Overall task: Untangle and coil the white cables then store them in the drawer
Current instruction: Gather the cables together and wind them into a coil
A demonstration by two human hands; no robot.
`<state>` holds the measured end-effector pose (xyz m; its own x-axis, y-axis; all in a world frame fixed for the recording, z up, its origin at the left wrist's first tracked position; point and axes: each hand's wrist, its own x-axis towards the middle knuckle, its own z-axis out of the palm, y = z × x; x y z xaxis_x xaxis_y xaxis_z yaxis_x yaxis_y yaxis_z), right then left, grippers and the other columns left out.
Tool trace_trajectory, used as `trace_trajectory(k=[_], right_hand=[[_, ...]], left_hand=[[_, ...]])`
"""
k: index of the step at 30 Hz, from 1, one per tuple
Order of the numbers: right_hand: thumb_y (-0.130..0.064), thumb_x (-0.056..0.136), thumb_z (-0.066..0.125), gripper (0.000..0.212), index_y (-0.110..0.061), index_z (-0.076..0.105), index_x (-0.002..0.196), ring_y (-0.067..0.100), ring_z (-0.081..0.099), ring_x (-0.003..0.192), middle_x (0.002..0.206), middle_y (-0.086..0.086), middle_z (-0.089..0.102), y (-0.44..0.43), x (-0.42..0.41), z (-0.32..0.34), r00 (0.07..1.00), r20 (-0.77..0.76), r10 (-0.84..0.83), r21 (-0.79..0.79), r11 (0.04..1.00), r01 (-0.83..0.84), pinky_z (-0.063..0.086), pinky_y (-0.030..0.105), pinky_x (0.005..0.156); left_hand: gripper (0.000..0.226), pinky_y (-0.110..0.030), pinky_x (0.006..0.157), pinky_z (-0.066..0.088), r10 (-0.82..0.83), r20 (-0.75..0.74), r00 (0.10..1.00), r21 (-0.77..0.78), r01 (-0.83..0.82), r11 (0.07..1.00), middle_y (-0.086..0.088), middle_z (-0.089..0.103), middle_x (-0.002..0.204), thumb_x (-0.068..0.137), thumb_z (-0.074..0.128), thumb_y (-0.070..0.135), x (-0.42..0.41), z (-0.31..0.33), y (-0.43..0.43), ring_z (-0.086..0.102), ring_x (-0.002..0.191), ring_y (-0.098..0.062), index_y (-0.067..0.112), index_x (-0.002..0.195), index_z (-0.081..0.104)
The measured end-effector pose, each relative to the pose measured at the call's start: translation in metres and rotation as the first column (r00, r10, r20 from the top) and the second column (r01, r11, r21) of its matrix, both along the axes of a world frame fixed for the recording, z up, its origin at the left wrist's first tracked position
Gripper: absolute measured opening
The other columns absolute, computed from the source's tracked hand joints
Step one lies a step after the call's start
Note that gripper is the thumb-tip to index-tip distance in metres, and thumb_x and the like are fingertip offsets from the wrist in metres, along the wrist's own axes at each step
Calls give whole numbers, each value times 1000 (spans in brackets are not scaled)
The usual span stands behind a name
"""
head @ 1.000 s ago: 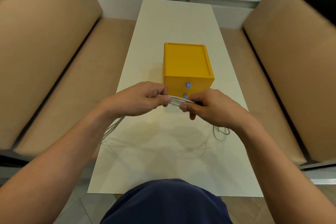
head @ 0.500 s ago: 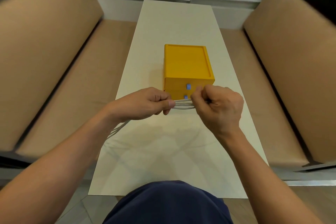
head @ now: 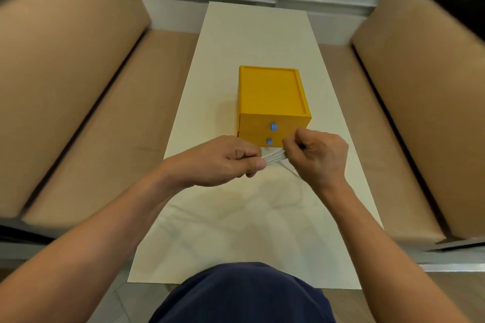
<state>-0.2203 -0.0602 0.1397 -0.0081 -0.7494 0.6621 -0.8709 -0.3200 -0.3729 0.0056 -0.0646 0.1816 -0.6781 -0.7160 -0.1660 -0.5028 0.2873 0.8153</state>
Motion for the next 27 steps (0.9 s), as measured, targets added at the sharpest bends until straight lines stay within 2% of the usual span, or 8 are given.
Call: trace_trajectory(k=[3, 6, 9, 12, 18, 23, 25, 27], right_hand=[[-32, 93, 55, 45, -20, 31, 56, 22, 31, 42, 48, -4, 25, -4, 2, -13, 1000, 13, -8, 76, 997, 7, 32, 32, 39], [-58, 97, 57, 60, -21, 39, 53, 16, 35, 45, 45, -6, 34, 9, 4, -3, 976, 158, 148, 308, 932, -191, 29, 34, 46], [-59, 94, 57, 45, -23, 63, 68, 10, 45, 55, 57, -4, 54, 19, -13, 23, 864, 421, 275, 601, 630, -493, 36, 32, 55], [-41, 97, 62, 24, -22, 77, 99, 14, 58, 67, 77, -3, 73, 20, -32, 40, 833, 421, 360, 742, 391, -544, 48, 32, 65], [-35, 88, 77, 15, -23, 82, 96, 7, 69, 66, 75, -5, 76, 16, -36, 47, 917, 324, 234, 720, 568, -399, 50, 25, 63], [-45, 83, 78, 21, -24, 77, 81, 4, 66, 57, 67, -12, 73, 22, -29, 52, 952, 229, 203, 711, 633, -306, 43, 11, 51], [-46, 82, 79, 26, -20, 76, 78, 5, 56, 50, 64, -8, 71, 29, -27, 59, 936, 271, 225, 679, 645, -352, 39, 14, 47], [-44, 83, 79, 27, -17, 76, 79, 12, 47, 49, 64, 0, 69, 33, -28, 62, 892, 391, 226, 654, 614, -442, 38, 27, 49]], left_hand=[[36, -15, 50, 29, 42, -35, 999, 60, -39, 997, 14, 44, 55, 106, 55, 30, 6, -2, -1, 35, 51, -4, 11, 75, 60], [37, -14, 48, 27, 101, 1, 995, 43, -101, 994, 12, 40, 56, 105, 56, 30, 19, -4, -6, 33, 49, -5, 10, 75, 61], [37, -21, 50, 27, 116, 23, 993, 15, -117, 993, 6, 38, 59, 106, 56, 31, 27, -4, -11, 31, 55, -12, 13, 74, 60], [37, -27, 53, 26, 61, 25, 998, 14, -61, 998, 5, 36, 60, 102, 56, 40, 31, 1, -13, 30, 59, -18, 19, 72, 59], [37, -23, 48, 24, -10, -13, 1000, 5, 10, 1000, -3, 35, 62, 104, 55, 37, 27, 6, -12, 27, 57, -22, 19, 73, 60], [36, -23, 48, 25, 42, 9, 999, -24, -42, 999, 1, 38, 60, 103, 56, 37, 29, 5, -16, 29, 55, -16, 20, 72, 60], [37, -23, 50, 27, 72, 54, 996, -51, -69, 996, 2, 40, 60, 105, 56, 35, 32, 3, -19, 30, 54, -12, 22, 71, 60], [37, -22, 51, 27, 64, 35, 997, -35, -62, 997, 6, 40, 59, 105, 56, 35, 34, 4, -19, 31, 55, -11, 22, 71, 61]])
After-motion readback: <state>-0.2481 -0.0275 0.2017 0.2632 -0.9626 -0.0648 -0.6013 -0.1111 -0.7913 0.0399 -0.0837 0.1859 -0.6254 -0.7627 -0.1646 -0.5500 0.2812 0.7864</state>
